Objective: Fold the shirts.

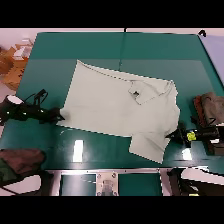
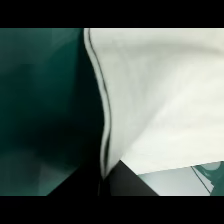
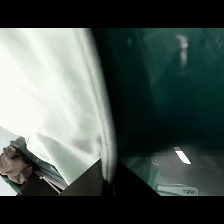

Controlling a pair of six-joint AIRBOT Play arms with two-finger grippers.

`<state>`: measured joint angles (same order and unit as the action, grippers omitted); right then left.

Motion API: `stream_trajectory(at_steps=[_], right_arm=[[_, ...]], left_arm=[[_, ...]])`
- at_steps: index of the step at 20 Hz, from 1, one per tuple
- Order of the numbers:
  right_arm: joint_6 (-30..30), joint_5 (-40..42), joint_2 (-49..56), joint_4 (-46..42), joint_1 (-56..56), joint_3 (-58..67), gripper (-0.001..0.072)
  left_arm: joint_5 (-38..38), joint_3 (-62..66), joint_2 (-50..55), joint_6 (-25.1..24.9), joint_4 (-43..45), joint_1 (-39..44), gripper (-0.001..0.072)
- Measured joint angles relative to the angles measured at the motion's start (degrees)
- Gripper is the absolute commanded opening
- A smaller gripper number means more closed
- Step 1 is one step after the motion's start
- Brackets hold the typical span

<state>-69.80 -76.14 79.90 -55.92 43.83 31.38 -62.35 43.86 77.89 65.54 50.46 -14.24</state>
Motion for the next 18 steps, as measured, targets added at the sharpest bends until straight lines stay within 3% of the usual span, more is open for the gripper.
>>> stream_trajectory(at_steps=[3,5,10,14,18], right_arm=[[1.9,3.4,-1.1,5.1,-0.7,4.1,0.0016],[3.0,1.3,-4.1,11.2,-2.2,9.6,0.0017],[4.0,-1.7,-17.0,28.4,-4.3,32.0,0.0017],[4.2,3.9,-28.9,36.0,-3.5,52.6,0.0018],[4.1,14.5,-39.4,36.0,-1.2,65.3,0.0018]], left_arm=[[-3.9,4.1,-0.8,-1.4,-2.7,0.0,0.0019],[-7.6,9.9,-2.5,-1.2,-4.7,0.0,0.0019],[-14.7,34.5,-9.8,1.1,-12.4,0.0,0.002],[-13.2,60.4,-15.5,1.5,-18.1,0.0,0.002],[-5.4,76.7,-22.0,1.4,-17.9,0.0,0.002]])
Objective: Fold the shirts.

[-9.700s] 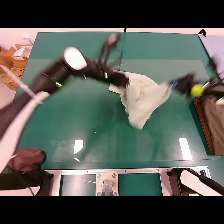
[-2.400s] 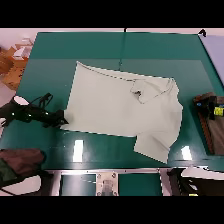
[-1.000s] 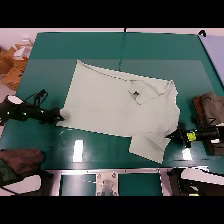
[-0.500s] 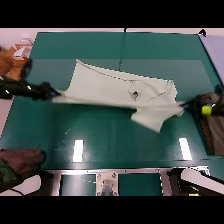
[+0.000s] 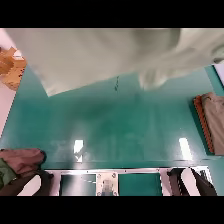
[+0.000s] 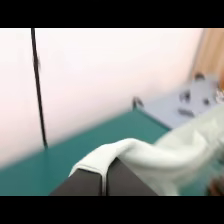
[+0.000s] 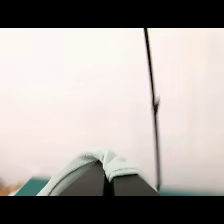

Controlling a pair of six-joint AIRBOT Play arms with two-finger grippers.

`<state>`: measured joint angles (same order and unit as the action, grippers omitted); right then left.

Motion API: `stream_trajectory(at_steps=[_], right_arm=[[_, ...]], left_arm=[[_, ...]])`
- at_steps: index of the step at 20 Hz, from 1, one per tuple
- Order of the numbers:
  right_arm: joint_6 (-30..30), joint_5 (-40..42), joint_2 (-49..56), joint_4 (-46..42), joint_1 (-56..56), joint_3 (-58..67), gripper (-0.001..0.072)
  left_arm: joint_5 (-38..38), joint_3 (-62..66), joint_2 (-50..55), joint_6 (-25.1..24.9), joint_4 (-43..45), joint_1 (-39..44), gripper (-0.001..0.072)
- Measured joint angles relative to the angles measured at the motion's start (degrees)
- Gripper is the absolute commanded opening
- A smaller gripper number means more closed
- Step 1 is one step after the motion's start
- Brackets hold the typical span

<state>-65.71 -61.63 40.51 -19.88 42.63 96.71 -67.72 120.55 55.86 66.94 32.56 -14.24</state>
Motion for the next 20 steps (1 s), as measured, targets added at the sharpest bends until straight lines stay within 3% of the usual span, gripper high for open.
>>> stream_trajectory(at_steps=[6,12,16,20], right_arm=[[-3.9,6.8,-5.8,-8.1,1.3,2.4,0.0018],[-1.9,5.2,-4.1,-5.7,-0.3,-16.3,0.0017],[5.4,8.5,3.5,-4.1,-8.7,-33.6,0.0017],[10.1,15.2,20.5,-3.1,-15.3,-39.6,0.0018]], left_arm=[[4.0,0.7,-4.7,2.4,11.4,0.0,0.002],[3.7,-21.9,-3.7,1.8,11.7,0.5,0.002],[8.5,-40.0,3.1,-3.8,8.4,5.7,0.002],[19.3,-48.6,15.6,-7.0,6.0,10.9,0.002]])
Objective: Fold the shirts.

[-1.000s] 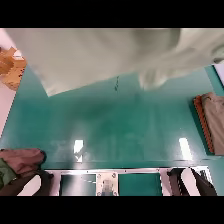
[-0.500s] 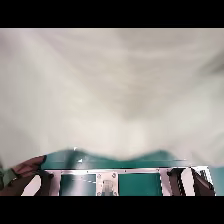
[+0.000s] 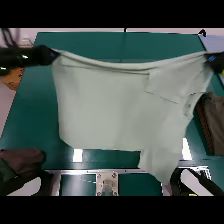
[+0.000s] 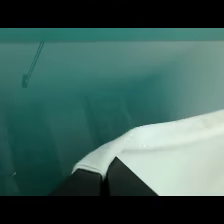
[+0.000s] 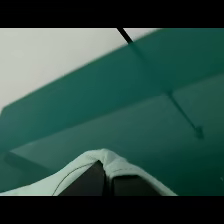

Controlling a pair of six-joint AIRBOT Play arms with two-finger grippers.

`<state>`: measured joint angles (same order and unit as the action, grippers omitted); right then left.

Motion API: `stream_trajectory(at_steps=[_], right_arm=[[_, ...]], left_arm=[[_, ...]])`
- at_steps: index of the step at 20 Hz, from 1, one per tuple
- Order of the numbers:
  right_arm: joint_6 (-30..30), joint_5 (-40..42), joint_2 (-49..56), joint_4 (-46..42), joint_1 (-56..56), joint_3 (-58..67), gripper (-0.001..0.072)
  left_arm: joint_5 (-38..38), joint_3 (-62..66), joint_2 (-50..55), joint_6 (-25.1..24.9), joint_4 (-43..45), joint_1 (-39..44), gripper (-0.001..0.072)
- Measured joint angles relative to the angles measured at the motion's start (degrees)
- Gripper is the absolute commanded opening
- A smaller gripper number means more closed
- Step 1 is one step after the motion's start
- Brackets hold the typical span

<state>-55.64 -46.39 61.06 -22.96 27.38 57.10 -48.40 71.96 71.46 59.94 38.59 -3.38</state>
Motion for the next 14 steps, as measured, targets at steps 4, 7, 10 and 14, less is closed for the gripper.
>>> stream_trajectory(at_steps=[4,7,10,14], right_arm=[[1.2,1.0,21.1,0.4,-2.1,8.8,0.0018],[-0.5,-1.9,33.8,0.5,-2.6,18.8,0.0017],[-1.8,-4.9,40.9,-0.1,-2.6,25.2,0.0017],[-3.0,-11.3,43.5,-7.2,-1.1,28.0,0.0016]], left_arm=[[10.3,0.5,12.4,-1.9,-5.0,1.6,0.002],[13.7,3.9,19.2,-2.8,-7.0,2.1,0.002],[14.9,6.0,22.6,-3.1,-6.8,2.0,0.002],[10.0,6.9,24.1,-2.8,-0.9,0.6,0.002]])
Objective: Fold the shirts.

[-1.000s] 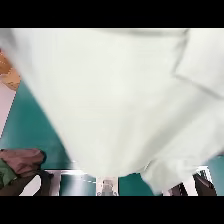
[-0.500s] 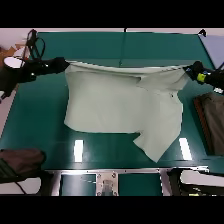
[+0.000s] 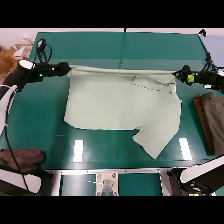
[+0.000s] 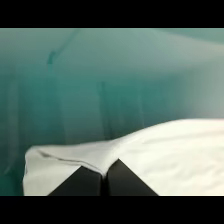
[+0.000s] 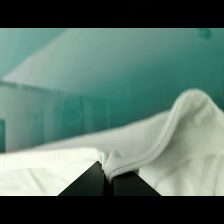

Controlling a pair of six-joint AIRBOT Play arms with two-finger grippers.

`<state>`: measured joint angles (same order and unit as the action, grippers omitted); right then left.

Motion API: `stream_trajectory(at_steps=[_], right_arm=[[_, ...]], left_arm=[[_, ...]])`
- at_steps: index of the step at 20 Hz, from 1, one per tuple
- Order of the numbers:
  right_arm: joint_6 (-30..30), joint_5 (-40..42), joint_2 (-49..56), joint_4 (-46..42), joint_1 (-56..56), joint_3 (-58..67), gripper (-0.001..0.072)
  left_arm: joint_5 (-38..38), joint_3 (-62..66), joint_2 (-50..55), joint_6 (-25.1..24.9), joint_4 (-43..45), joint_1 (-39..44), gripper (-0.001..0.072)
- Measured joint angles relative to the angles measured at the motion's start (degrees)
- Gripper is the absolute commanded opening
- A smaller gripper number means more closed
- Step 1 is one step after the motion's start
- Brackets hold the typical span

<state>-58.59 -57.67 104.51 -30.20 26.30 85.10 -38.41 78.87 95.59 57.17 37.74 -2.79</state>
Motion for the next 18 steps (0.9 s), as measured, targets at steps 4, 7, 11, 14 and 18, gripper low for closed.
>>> stream_trajectory(at_steps=[4,7,11,14,18], right_arm=[[-2.6,-4.8,0.7,-9.2,0.7,-1.0,0.0016],[-3.4,-5.5,0.8,-12.1,0.7,-3.0,0.0016],[-3.8,-5.7,0.9,-13.5,0.7,-4.1,0.0018],[-3.9,-6.0,0.9,-13.9,0.7,-4.3,0.0068],[-5.3,-9.5,0.5,-15.2,1.3,-2.3,0.0233]], left_arm=[[-4.6,-0.9,0.4,2.9,8.2,0.0,0.002],[-5.4,-3.4,0.6,3.7,10.9,0.8,0.002],[-5.7,-5.7,0.6,4.1,12.2,1.4,0.002],[-6.7,-6.2,0.6,4.2,12.5,1.5,0.0022],[-12.3,-5.4,0.4,5.9,12.9,1.0,0.0553]])
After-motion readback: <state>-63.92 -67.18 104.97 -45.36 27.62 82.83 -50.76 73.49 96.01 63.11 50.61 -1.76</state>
